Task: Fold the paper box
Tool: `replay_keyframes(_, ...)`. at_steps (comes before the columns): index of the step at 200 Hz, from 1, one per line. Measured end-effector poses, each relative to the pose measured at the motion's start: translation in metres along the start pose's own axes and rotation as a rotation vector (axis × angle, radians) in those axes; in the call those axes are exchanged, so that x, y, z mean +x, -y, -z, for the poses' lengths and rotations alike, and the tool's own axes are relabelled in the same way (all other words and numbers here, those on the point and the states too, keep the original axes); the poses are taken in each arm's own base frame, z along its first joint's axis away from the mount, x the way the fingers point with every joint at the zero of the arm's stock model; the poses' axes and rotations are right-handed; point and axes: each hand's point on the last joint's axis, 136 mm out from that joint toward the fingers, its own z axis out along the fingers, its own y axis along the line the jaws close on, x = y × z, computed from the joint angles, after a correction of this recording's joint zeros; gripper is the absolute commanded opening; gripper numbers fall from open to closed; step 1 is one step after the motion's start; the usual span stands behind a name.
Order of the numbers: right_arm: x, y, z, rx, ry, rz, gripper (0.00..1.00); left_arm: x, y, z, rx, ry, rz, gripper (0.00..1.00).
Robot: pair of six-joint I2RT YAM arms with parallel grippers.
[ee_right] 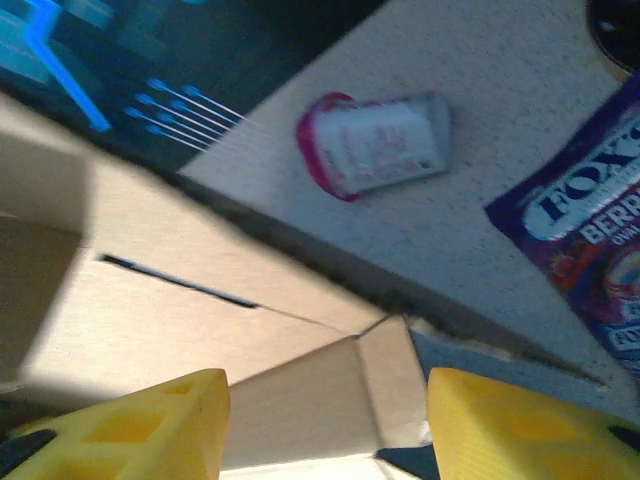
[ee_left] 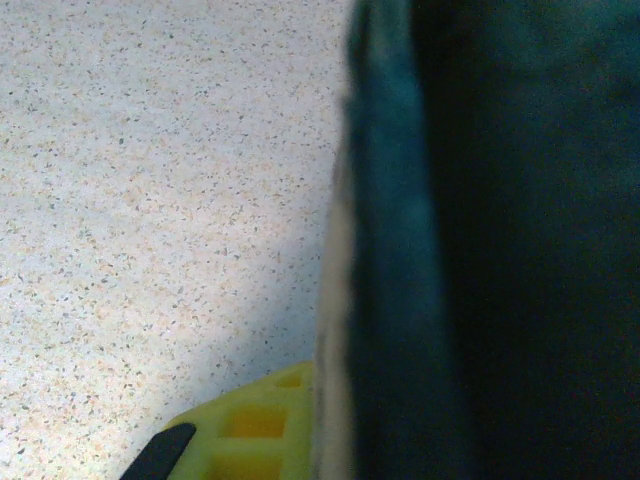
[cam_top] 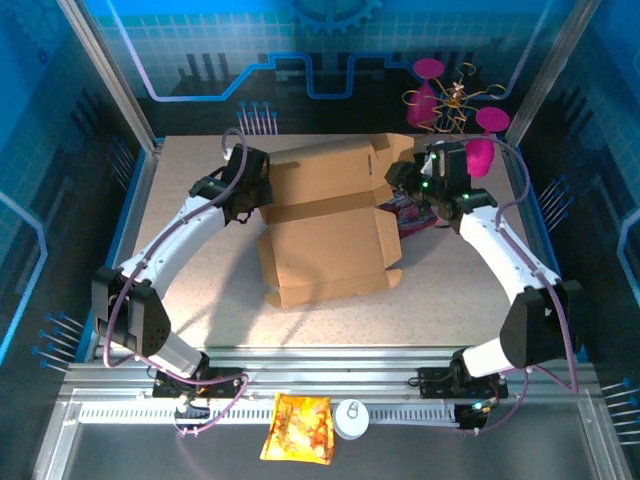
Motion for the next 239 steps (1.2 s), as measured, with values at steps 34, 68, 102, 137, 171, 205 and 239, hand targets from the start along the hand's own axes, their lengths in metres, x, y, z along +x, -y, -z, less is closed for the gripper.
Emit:
replay_keyframes(34, 0.011, 0.007, -0.010, 0.033, -0.036, 0.041, 0.47, 0.000, 0.002, -0.003, -0.012, -0.027, -0.005, 0.00)
replay_keyframes(68, 0.025, 0.009, -0.029, 0.055, -0.077, 0.069, 0.44, -0.001, 0.004, -0.005, -0.018, -0.043, -0.008, 0.00)
replay_keyframes(102, 0.022, 0.017, -0.042, 0.110, -0.071, 0.102, 0.51, -0.002, 0.004, -0.004, -0.022, -0.051, -0.011, 0.00)
replay_keyframes(137, 0.017, 0.018, -0.032, 0.122, -0.034, 0.125, 0.57, -0.003, 0.004, -0.004, -0.023, -0.053, -0.011, 0.00)
replay_keyframes(171, 0.021, 0.021, -0.026, 0.122, -0.027, 0.125, 0.55, -0.002, 0.003, -0.004, -0.022, -0.056, -0.008, 0.00)
replay_keyframes(205, 0.023, 0.021, -0.032, 0.105, -0.034, 0.109, 0.33, -0.002, 0.003, -0.004, -0.021, -0.057, -0.007, 0.00)
replay_keyframes(239, 0.029, 0.012, -0.045, 0.099, -0.059, 0.139, 0.05, -0.002, 0.003, -0.004, -0.022, -0.058, 0.000, 0.00)
